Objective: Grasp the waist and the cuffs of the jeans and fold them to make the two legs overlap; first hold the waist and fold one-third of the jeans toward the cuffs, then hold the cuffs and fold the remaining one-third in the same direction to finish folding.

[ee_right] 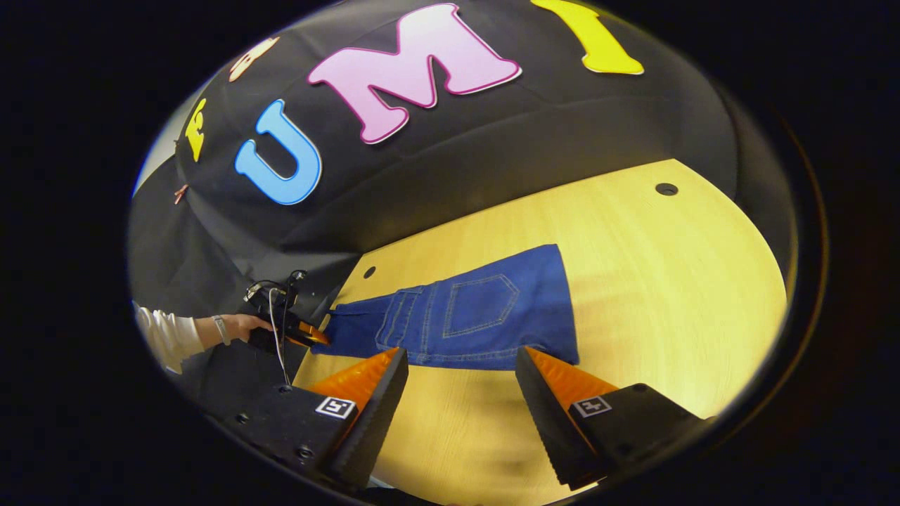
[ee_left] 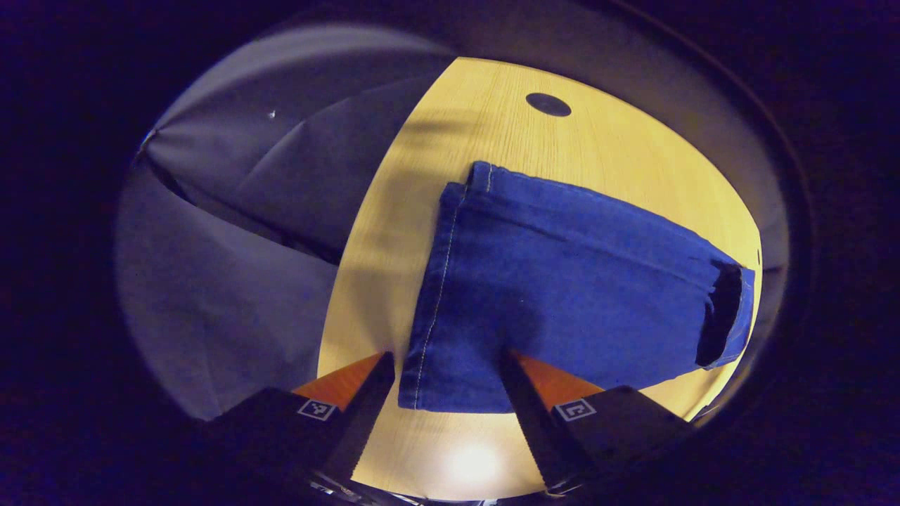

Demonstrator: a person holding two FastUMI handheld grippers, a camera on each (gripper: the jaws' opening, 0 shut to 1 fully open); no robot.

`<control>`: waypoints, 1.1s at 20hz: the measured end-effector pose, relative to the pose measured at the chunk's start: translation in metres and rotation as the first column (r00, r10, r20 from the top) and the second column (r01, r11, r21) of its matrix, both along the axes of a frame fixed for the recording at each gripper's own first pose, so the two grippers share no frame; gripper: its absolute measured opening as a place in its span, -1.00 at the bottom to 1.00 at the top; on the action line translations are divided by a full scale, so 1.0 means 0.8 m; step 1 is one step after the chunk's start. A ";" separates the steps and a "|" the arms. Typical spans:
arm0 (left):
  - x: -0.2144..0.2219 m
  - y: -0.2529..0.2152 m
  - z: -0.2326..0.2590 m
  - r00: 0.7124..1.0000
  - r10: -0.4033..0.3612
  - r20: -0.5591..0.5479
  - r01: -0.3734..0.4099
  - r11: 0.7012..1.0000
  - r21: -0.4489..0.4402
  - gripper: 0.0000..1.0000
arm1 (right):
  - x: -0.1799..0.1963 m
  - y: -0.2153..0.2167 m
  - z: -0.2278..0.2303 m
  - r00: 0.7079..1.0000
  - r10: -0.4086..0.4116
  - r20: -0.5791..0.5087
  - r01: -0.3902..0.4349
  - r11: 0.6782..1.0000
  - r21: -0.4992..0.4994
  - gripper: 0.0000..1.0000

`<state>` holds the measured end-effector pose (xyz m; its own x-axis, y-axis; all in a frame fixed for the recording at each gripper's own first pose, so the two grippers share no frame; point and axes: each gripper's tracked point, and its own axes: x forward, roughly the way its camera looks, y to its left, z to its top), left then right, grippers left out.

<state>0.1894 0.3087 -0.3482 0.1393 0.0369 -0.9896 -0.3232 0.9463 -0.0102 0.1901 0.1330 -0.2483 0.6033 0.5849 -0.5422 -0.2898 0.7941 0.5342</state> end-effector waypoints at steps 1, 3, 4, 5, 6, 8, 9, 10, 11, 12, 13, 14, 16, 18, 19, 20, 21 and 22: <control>0.002 0.003 0.002 1.000 -0.019 -0.018 0.019 1.000 -0.008 0.96 | 0.000 -0.005 -0.002 1.000 -0.002 -0.001 0.002 1.000 -0.005 0.91; -0.006 0.001 -0.008 0.999 -0.031 -0.027 0.031 0.999 -0.010 0.79 | 0.001 -0.010 -0.004 1.000 0.001 -0.010 -0.002 1.000 -0.014 0.91; -0.008 0.000 -0.008 0.999 -0.028 -0.020 0.028 1.000 -0.010 0.89 | 0.002 -0.010 -0.004 1.000 0.001 -0.018 -0.001 1.000 -0.014 0.91; -0.008 0.000 -0.009 1.000 -0.018 -0.009 0.018 1.000 -0.011 0.91 | 0.006 -0.010 0.000 1.000 0.000 -0.022 0.000 1.000 -0.008 0.91; -0.005 0.001 -0.010 1.000 -0.006 0.016 0.006 1.000 -0.007 0.91 | 0.009 -0.009 0.004 1.000 -0.002 -0.019 0.001 1.000 -0.002 0.91; -0.002 -0.008 -0.012 0.999 -0.010 0.037 0.010 1.000 -0.013 0.82 | 0.012 -0.009 0.012 1.000 -0.003 -0.008 0.003 1.000 0.005 0.92; 0.008 -0.020 -0.005 0.998 -0.005 0.064 0.007 0.999 -0.032 0.31 | 0.012 -0.010 0.013 1.000 -0.003 -0.005 0.003 1.000 0.007 0.91; 0.010 -0.022 -0.006 0.997 0.012 0.073 -0.012 1.000 -0.003 -0.20 | 0.012 -0.011 0.013 1.000 -0.001 -0.008 0.002 1.000 0.009 0.92; 0.011 -0.024 -0.002 0.997 -0.006 0.071 0.003 0.999 0.044 -0.71 | 0.011 -0.011 0.013 1.000 -0.001 -0.010 0.001 1.000 0.006 0.91; 0.008 -0.027 -0.004 0.997 -0.041 0.067 0.036 0.997 0.072 -0.87 | 0.012 -0.011 0.015 1.000 -0.002 -0.009 0.002 1.000 0.006 0.91; 0.013 -0.037 0.002 0.995 -0.053 0.090 0.046 0.996 0.071 -0.87 | 0.012 -0.013 0.017 1.000 -0.003 -0.006 0.003 1.000 0.011 0.92; 0.025 -0.050 0.011 0.990 -0.046 0.136 0.039 0.998 0.054 -0.87 | 0.014 -0.015 0.021 1.000 -0.008 -0.001 0.008 1.000 0.015 0.92; 0.044 -0.087 0.053 0.974 -0.063 0.217 0.062 0.998 0.011 -0.88 | 0.017 -0.025 0.025 1.000 -0.019 0.013 0.018 1.000 0.014 0.92; 0.055 -0.119 0.102 0.951 -0.105 0.290 0.114 0.993 -0.014 -0.87 | 0.021 -0.028 0.032 1.000 -0.023 0.018 0.022 1.000 0.017 0.91; 0.063 -0.140 0.127 0.937 -0.122 0.326 0.136 0.990 -0.021 -0.88 | 0.025 -0.030 0.035 0.999 -0.027 0.018 0.027 0.999 0.020 0.91; 0.073 -0.170 0.152 0.921 -0.143 0.363 0.167 0.985 -0.035 -0.87 | 0.028 -0.032 0.038 0.999 -0.029 0.020 0.028 0.999 0.026 0.91; 0.085 -0.201 0.177 0.900 -0.169 0.401 0.204 0.978 -0.046 -0.87 | 0.029 -0.036 0.043 0.999 -0.028 0.026 0.027 0.999 0.030 0.91; 0.091 -0.239 0.204 0.874 -0.208 0.439 0.254 0.966 -0.048 -0.87 | 0.032 -0.039 0.047 0.999 -0.025 0.035 0.024 0.999 0.028 0.91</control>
<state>0.2622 0.1178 -0.1852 0.5410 -0.1452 -0.8284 -0.0378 0.9798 -0.1965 0.2156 0.1022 -0.2108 0.6364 0.5841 -0.5038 -0.2893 0.7862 0.5461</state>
